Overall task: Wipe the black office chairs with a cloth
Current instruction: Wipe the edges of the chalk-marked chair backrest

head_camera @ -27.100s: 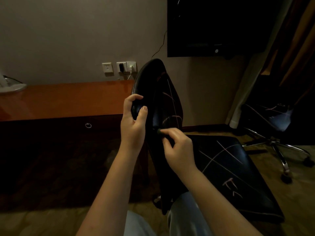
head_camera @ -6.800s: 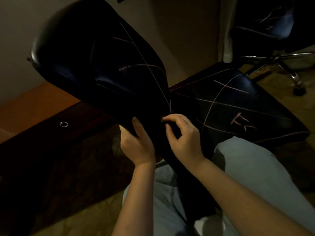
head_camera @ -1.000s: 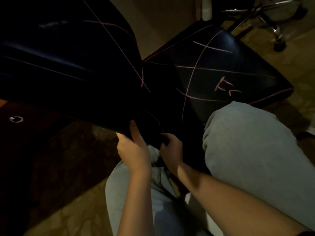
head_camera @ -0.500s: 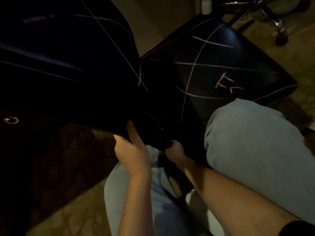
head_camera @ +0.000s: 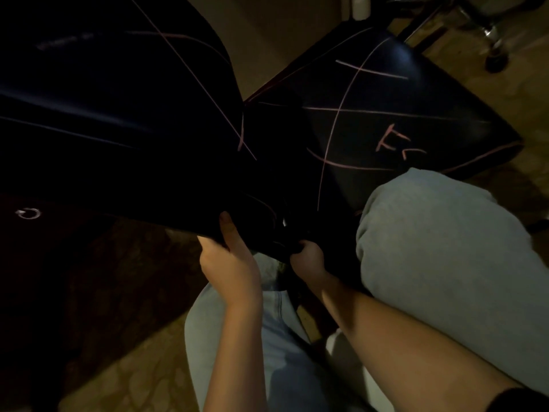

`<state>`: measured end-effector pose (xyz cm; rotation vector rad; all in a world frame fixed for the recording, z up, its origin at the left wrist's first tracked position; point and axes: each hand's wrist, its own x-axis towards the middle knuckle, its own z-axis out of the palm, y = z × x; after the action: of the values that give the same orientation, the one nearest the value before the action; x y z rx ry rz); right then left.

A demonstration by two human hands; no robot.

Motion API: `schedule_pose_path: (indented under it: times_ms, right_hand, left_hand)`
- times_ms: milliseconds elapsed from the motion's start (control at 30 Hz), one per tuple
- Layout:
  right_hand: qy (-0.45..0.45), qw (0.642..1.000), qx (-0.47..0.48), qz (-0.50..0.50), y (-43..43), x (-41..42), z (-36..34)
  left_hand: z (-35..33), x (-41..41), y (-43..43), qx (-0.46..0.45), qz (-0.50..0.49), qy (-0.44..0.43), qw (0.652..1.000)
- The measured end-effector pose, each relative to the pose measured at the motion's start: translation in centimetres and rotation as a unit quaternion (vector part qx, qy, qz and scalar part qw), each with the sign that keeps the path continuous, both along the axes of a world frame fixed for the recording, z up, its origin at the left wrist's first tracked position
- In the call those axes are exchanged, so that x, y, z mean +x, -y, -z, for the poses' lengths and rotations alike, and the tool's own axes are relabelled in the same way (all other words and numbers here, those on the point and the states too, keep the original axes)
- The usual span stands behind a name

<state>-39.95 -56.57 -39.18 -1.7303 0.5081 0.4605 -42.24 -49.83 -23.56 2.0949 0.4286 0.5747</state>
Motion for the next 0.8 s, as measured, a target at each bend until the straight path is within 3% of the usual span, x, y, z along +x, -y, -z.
schedule_pose_path:
  times_ms: [467, 800]
  right_hand:
    - [0.097, 0.986, 0.103, 0.090, 0.5, -1.0, -4.5]
    - [0.158, 0.980, 0.055, 0.103, -1.0, -2.5, -2.9]
  left_hand:
    - [-0.4, -0.4, -0.5, 0.000, 0.025, -0.020, 0.999]
    - [0.5, -0.1, -0.4, 0.003, 0.010, -0.007, 1.000]
